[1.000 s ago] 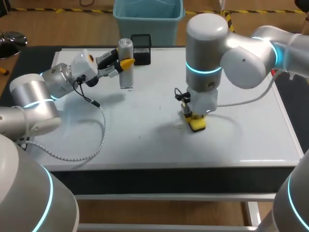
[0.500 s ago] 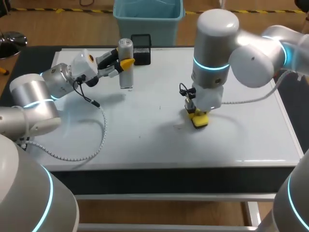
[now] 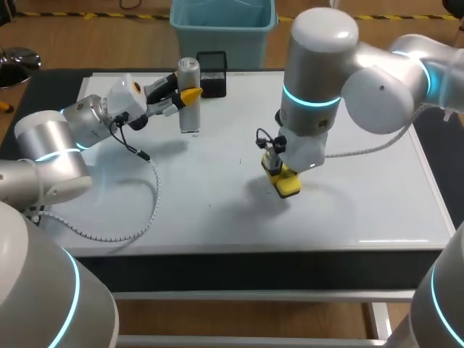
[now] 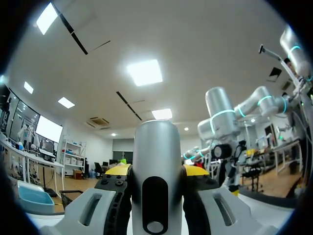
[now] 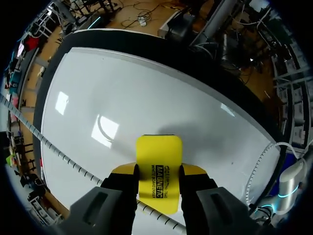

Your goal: Pick up the inspection probe, press it on each red-marked spot on the whiteboard one by one, put down the probe, pick up the eraser, and wipe off all the red marks.

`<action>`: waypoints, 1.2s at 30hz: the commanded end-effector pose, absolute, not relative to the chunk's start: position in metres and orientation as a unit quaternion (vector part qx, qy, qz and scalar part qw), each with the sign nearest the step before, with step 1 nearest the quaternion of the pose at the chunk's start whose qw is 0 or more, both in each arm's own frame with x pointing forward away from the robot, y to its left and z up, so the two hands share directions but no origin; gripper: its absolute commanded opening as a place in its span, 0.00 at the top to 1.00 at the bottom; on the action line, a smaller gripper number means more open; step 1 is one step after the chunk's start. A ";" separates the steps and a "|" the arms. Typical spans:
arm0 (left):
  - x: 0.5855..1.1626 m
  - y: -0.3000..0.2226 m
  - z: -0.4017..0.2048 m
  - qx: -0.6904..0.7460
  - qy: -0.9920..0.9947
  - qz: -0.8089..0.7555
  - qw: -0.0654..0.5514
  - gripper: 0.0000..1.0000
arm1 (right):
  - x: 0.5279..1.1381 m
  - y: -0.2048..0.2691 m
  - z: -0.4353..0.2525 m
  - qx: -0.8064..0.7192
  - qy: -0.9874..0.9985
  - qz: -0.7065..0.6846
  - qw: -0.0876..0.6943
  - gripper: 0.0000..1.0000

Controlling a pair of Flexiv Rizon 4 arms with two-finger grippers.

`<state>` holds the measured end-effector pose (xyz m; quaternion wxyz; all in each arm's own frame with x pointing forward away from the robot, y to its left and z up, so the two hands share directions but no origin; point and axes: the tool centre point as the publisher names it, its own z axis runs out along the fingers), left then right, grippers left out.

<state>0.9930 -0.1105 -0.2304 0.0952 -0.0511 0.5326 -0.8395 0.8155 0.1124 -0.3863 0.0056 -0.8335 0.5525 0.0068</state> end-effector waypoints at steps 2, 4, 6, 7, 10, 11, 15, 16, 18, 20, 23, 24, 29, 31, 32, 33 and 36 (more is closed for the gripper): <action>0.993 -0.111 -0.229 -0.051 0.532 -0.839 0.096 1.00 | 0.810 0.130 -0.403 -0.839 0.544 0.007 -0.002 1.00; 0.993 -0.111 -0.229 -0.051 0.532 -0.839 0.096 1.00 | 0.808 0.134 -0.407 -0.841 0.541 0.009 -0.005 1.00; 0.993 -0.111 -0.229 -0.051 0.532 -0.839 0.096 1.00 | 0.808 0.137 -0.410 -0.843 0.538 0.012 -0.006 1.00; 0.993 -0.111 -0.229 -0.051 0.532 -0.839 0.096 1.00 | 0.807 0.138 -0.412 -0.844 0.536 0.012 -0.007 1.00; 0.993 -0.111 -0.229 -0.051 0.532 -0.839 0.096 1.00 | 0.807 0.141 -0.415 -0.849 0.528 0.014 -0.006 1.00; 0.993 -0.111 -0.229 -0.051 0.532 -0.839 0.096 1.00 | 0.807 0.142 -0.416 -0.850 0.527 0.014 -0.006 1.00; 0.993 -0.111 -0.229 -0.051 0.532 -0.839 0.096 1.00 | 0.809 0.144 -0.421 -0.853 0.522 0.024 -0.007 1.00; 0.993 -0.111 -0.229 -0.051 0.532 -0.839 0.096 1.00 | 0.809 0.143 -0.422 -0.852 0.523 0.024 -0.009 1.00; 0.993 -0.111 -0.229 -0.051 0.532 -0.839 0.096 1.00 | 0.812 0.141 -0.427 -0.851 0.524 0.027 -0.010 1.00; 0.993 -0.111 -0.229 -0.051 0.532 -0.839 0.096 1.00 | 0.813 0.139 -0.431 -0.851 0.525 0.028 -0.013 1.00; 0.993 -0.111 -0.229 -0.051 0.532 -0.839 0.096 1.00 | 0.814 0.135 -0.438 -0.848 0.529 0.031 -0.023 1.00; 0.993 -0.111 -0.229 -0.051 0.532 -0.839 0.096 1.00 | 0.815 0.133 -0.440 -0.847 0.530 0.031 -0.025 1.00; 0.993 -0.111 -0.229 -0.051 0.532 -0.839 0.096 1.00 | 0.818 0.127 -0.448 -0.842 0.537 0.032 -0.033 1.00; 0.993 -0.111 -0.229 -0.051 0.532 -0.839 0.096 1.00 | 0.821 0.123 -0.451 -0.838 0.543 0.032 -0.036 1.00; 0.993 -0.111 -0.229 -0.051 0.532 -0.839 0.096 1.00 | 0.823 0.120 -0.452 -0.836 0.546 0.031 -0.037 1.00; 0.993 -0.111 -0.229 -0.051 0.532 -0.839 0.096 1.00 | 0.824 0.117 -0.452 -0.834 0.550 0.030 -0.038 1.00; 0.993 -0.111 -0.229 -0.051 0.532 -0.839 0.096 1.00 | 0.831 0.106 -0.453 -0.826 0.561 0.028 -0.040 1.00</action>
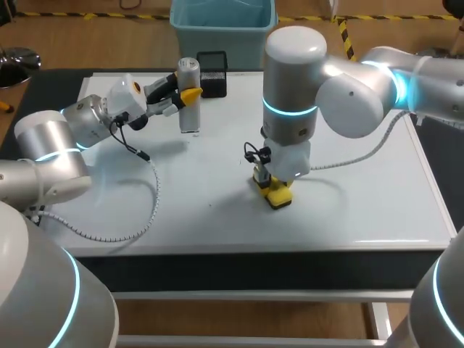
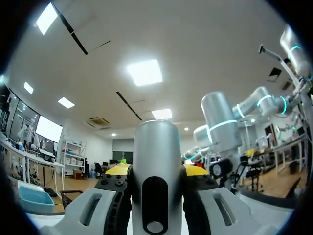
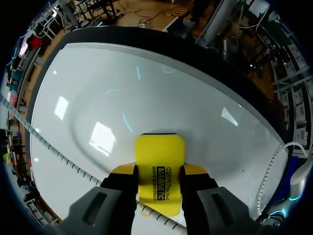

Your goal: Pick up the inspection probe, press it on each red-marked spot on the whiteboard one by one, put down the probe, pick up the eraser, and wipe off all the red marks.

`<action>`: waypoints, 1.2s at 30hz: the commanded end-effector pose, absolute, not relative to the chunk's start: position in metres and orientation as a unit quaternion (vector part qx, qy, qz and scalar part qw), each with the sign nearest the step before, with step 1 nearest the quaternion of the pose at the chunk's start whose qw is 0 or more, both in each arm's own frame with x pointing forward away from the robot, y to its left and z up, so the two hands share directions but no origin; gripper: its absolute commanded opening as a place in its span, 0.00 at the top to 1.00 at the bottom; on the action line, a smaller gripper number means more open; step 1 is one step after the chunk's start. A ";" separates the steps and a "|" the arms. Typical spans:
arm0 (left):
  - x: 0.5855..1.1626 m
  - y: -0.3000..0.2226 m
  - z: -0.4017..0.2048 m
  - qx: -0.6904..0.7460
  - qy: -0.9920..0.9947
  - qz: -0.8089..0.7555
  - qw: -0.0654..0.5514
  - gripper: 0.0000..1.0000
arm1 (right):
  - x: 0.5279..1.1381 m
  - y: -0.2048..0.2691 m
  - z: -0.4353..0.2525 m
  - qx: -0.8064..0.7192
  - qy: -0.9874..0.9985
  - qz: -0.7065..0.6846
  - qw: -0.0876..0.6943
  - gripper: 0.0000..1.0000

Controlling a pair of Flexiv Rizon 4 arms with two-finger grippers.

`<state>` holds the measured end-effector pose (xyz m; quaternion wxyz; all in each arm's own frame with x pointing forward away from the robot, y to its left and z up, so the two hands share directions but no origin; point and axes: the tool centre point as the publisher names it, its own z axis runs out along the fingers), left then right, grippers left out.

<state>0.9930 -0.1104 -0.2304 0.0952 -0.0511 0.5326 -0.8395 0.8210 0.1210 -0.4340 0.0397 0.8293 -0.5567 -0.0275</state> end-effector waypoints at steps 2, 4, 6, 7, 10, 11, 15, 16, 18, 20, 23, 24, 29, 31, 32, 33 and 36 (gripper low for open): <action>0.993 -0.111 -0.229 -0.051 0.532 -0.839 0.096 1.00 | 0.835 0.099 -0.453 0.821 -0.569 -0.025 0.042 1.00; 0.993 -0.111 -0.229 -0.051 0.532 -0.839 0.096 1.00 | 0.840 0.092 -0.453 0.816 -0.576 -0.022 0.042 1.00; 0.993 -0.111 -0.229 -0.051 0.532 -0.839 0.096 1.00 | 0.844 0.085 -0.452 0.811 -0.583 -0.020 0.043 1.00; 0.993 -0.111 -0.229 -0.051 0.532 -0.839 0.096 1.00 | 0.847 0.082 -0.452 0.809 -0.586 -0.018 0.044 1.00; 0.993 -0.111 -0.229 -0.051 0.532 -0.839 0.096 1.00 | 0.854 0.074 -0.452 0.802 -0.595 -0.014 0.044 1.00; 0.993 -0.111 -0.229 -0.051 0.532 -0.839 0.096 1.00 | 0.855 0.071 -0.451 0.800 -0.598 -0.013 0.044 1.00; 0.993 -0.111 -0.229 -0.051 0.532 -0.839 0.096 1.00 | 0.863 0.063 -0.448 0.793 -0.608 -0.008 0.042 1.00; 0.993 -0.111 -0.229 -0.051 0.532 -0.839 0.096 1.00 | 0.864 0.061 -0.447 0.792 -0.609 -0.008 0.042 1.00; 0.993 -0.111 -0.229 -0.051 0.532 -0.839 0.096 1.00 | 0.867 0.057 -0.446 0.788 -0.614 -0.007 0.042 1.00; 0.993 -0.111 -0.229 -0.051 0.532 -0.839 0.096 1.00 | 0.870 0.053 -0.445 0.785 -0.618 -0.005 0.041 1.00; 0.993 -0.111 -0.229 -0.051 0.532 -0.839 0.096 1.00 | 0.875 0.047 -0.439 0.779 -0.626 -0.005 0.038 1.00; 0.993 -0.111 -0.229 -0.051 0.532 -0.839 0.096 1.00 | 0.877 0.045 -0.435 0.777 -0.628 -0.006 0.037 1.00; 0.993 -0.111 -0.229 -0.051 0.532 -0.839 0.096 1.00 | 0.889 0.035 -0.413 0.772 -0.635 0.001 0.033 1.00; 0.993 -0.111 -0.229 -0.051 0.532 -0.839 0.096 1.00 | 0.896 0.031 -0.404 0.769 -0.638 0.005 0.029 1.00; 0.993 -0.111 -0.229 -0.051 0.532 -0.839 0.096 1.00 | 0.899 0.030 -0.400 0.769 -0.638 0.007 0.029 1.00; 0.993 -0.111 -0.229 -0.051 0.532 -0.839 0.096 1.00 | 0.902 0.029 -0.398 0.769 -0.638 0.007 0.030 1.00; 0.993 -0.111 -0.229 -0.051 0.532 -0.839 0.096 1.00 | 0.909 0.027 -0.390 0.769 -0.638 0.006 0.033 1.00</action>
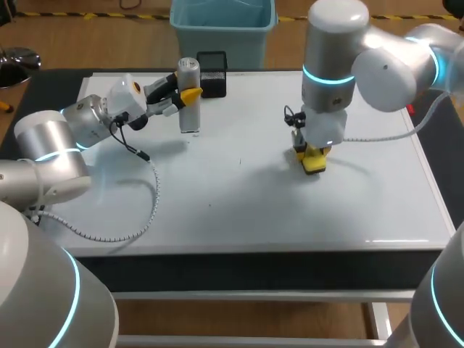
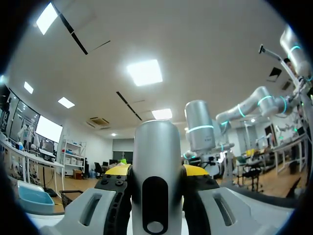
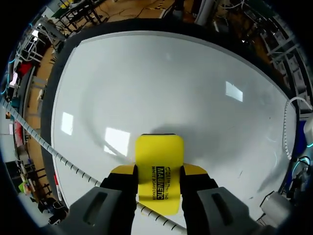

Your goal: Pick up the inspection probe, press it on each red-marked spot on the whiteboard one by one, put down the probe, pick up the eraser, and wipe off all the red marks.

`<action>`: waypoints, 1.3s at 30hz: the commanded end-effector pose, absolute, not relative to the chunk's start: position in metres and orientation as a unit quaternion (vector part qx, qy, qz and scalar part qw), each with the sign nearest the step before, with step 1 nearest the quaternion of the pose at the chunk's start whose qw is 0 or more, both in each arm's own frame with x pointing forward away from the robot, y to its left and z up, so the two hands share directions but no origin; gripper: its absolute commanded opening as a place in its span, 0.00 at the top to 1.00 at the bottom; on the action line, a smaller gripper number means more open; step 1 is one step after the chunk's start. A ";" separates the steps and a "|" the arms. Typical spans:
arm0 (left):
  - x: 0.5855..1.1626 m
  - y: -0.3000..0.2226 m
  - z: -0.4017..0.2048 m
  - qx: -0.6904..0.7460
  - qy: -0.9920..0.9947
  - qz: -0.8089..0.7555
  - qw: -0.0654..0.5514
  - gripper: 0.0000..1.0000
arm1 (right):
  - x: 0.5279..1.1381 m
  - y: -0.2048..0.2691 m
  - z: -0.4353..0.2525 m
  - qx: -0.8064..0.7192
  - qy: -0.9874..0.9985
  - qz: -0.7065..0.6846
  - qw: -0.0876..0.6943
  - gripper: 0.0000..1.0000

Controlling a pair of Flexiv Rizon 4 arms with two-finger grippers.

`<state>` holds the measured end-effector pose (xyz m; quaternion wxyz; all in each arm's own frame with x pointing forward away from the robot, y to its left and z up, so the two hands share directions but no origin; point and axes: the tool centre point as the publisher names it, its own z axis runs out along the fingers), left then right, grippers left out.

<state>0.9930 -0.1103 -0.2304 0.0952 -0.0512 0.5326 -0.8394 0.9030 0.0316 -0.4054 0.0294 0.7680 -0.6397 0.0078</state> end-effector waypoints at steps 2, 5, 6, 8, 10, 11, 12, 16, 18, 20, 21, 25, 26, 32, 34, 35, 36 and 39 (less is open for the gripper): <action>0.993 -0.111 -0.229 -0.051 0.532 -0.839 0.096 1.00 | 0.910 0.026 -0.384 0.768 -0.639 0.006 0.032 1.00; 0.993 -0.111 -0.229 -0.051 0.532 -0.839 0.096 1.00 | 0.911 0.025 -0.380 0.767 -0.641 0.007 0.030 1.00; 0.993 -0.111 -0.229 -0.051 0.532 -0.839 0.096 1.00 | 0.911 0.025 -0.380 0.767 -0.641 0.007 0.030 1.00; 0.993 -0.111 -0.229 -0.051 0.532 -0.839 0.096 1.00 | 0.911 0.025 -0.380 0.767 -0.641 0.007 0.030 1.00; 0.993 -0.111 -0.229 -0.051 0.532 -0.839 0.096 1.00 | 0.911 0.025 -0.380 0.767 -0.641 0.007 0.030 1.00; 0.993 -0.111 -0.229 -0.051 0.532 -0.839 0.096 1.00 | 0.911 0.025 -0.380 0.767 -0.641 0.007 0.030 1.00; 0.993 -0.111 -0.229 -0.051 0.532 -0.839 0.096 1.00 | 0.911 0.025 -0.380 0.767 -0.641 0.007 0.030 1.00; 0.993 -0.111 -0.229 -0.051 0.532 -0.839 0.096 1.00 | 0.911 0.025 -0.380 0.767 -0.641 0.007 0.030 1.00; 0.993 -0.111 -0.229 -0.051 0.532 -0.839 0.096 1.00 | 0.910 0.024 -0.381 0.764 -0.644 0.008 0.031 1.00; 0.993 -0.111 -0.229 -0.051 0.532 -0.839 0.096 1.00 | 0.915 0.026 -0.384 0.763 -0.646 0.006 0.030 1.00; 0.993 -0.111 -0.229 -0.051 0.532 -0.839 0.096 1.00 | 0.919 0.028 -0.385 0.763 -0.646 0.008 0.029 1.00; 0.993 -0.111 -0.229 -0.051 0.532 -0.839 0.096 1.00 | 0.944 0.041 -0.387 0.768 -0.640 0.020 0.023 1.00; 0.993 -0.111 -0.229 -0.051 0.532 -0.839 0.096 1.00 | 0.952 0.044 -0.389 0.768 -0.639 0.021 0.022 1.00; 0.993 -0.111 -0.229 -0.051 0.532 -0.839 0.096 1.00 | 0.988 0.066 -0.396 0.772 -0.635 0.017 0.018 1.00; 0.993 -0.111 -0.229 -0.051 0.532 -0.839 0.096 1.00 | 0.997 0.074 -0.398 0.773 -0.635 0.008 0.015 1.00; 0.993 -0.111 -0.229 -0.051 0.532 -0.839 0.096 1.00 | 1.000 0.077 -0.400 0.773 -0.634 0.009 0.016 1.00; 0.993 -0.111 -0.229 -0.051 0.532 -0.839 0.096 1.00 | 1.004 0.080 -0.402 0.773 -0.634 0.001 0.016 1.00; 0.993 -0.111 -0.229 -0.051 0.532 -0.839 0.096 1.00 | 1.015 0.086 -0.405 0.771 -0.636 -0.006 0.017 1.00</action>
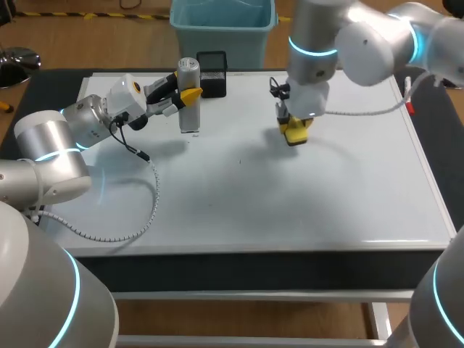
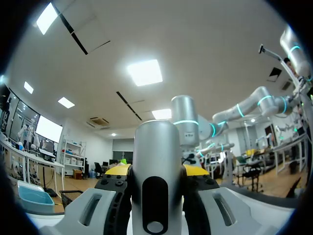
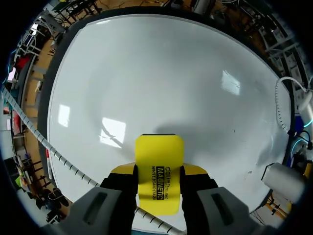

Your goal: Pick up the inspection probe, press it on each red-marked spot on the whiteboard one by one, put down the probe, pick up the eraser, and wipe off all the red marks.

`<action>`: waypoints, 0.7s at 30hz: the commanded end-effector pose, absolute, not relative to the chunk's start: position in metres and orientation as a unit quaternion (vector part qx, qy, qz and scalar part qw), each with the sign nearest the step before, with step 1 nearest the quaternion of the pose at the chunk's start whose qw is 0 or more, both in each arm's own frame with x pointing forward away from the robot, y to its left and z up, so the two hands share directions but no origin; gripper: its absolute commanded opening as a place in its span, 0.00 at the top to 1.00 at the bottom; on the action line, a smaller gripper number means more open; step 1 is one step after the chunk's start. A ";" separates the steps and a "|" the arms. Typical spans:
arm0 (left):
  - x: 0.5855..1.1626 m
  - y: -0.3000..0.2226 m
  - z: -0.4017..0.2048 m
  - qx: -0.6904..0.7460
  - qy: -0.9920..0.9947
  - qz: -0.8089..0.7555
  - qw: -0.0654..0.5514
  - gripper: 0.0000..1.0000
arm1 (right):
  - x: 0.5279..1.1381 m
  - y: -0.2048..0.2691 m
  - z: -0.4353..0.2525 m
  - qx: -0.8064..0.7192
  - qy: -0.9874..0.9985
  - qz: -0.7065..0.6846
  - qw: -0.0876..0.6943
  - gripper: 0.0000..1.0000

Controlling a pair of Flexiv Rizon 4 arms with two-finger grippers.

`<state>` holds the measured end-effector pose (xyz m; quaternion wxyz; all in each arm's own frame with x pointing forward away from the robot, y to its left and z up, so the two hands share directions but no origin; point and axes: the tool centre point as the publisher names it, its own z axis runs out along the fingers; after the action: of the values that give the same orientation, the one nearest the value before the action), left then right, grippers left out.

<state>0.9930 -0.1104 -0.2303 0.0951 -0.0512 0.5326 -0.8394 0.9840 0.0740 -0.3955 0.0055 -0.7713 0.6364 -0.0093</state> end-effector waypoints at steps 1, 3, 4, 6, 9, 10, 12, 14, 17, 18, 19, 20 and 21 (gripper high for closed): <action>0.993 -0.111 -0.229 -0.051 0.532 -0.839 0.096 1.00 | 1.019 0.088 -0.405 -0.770 0.638 0.010 -0.016 1.00; 0.993 -0.111 -0.229 -0.051 0.532 -0.839 0.096 1.00 | 1.027 0.090 -0.408 -0.769 0.639 0.011 -0.020 1.00; 0.993 -0.111 -0.229 -0.051 0.532 -0.839 0.096 1.00 | 1.032 0.090 -0.409 -0.768 0.640 0.012 -0.019 1.00; 0.993 -0.111 -0.229 -0.051 0.532 -0.839 0.096 1.00 | 1.038 0.091 -0.410 -0.766 0.642 0.009 -0.019 1.00; 0.993 -0.111 -0.229 -0.051 0.532 -0.839 0.096 1.00 | 1.048 0.091 -0.413 -0.760 0.649 0.010 -0.021 1.00; 0.993 -0.111 -0.229 -0.051 0.532 -0.839 0.096 1.00 | 1.051 0.091 -0.413 -0.759 0.650 0.010 -0.022 1.00; 0.993 -0.111 -0.229 -0.051 0.532 -0.839 0.096 1.00 | 1.055 0.092 -0.414 -0.756 0.654 0.012 -0.024 1.00; 0.993 -0.111 -0.229 -0.051 0.532 -0.839 0.096 1.00 | 1.059 0.093 -0.414 -0.754 0.656 0.014 -0.025 1.00; 0.993 -0.111 -0.229 -0.051 0.532 -0.839 0.096 1.00 | 1.062 0.094 -0.416 -0.751 0.659 0.020 -0.024 1.00; 0.993 -0.111 -0.229 -0.051 0.532 -0.839 0.096 1.00 | 1.063 0.094 -0.417 -0.750 0.660 0.022 -0.025 1.00; 0.993 -0.111 -0.229 -0.051 0.532 -0.839 0.096 1.00 | 1.064 0.095 -0.418 -0.749 0.661 0.021 -0.026 1.00; 0.993 -0.111 -0.229 -0.051 0.532 -0.839 0.096 1.00 | 1.065 0.095 -0.418 -0.748 0.663 0.023 -0.027 1.00; 0.993 -0.111 -0.229 -0.051 0.532 -0.839 0.096 1.00 | 1.066 0.095 -0.419 -0.746 0.665 0.024 -0.027 1.00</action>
<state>0.9930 -0.1103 -0.2303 0.0951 -0.0512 0.5327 -0.8394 1.0575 0.0922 -0.4159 -0.0133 -0.7464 0.6652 0.0147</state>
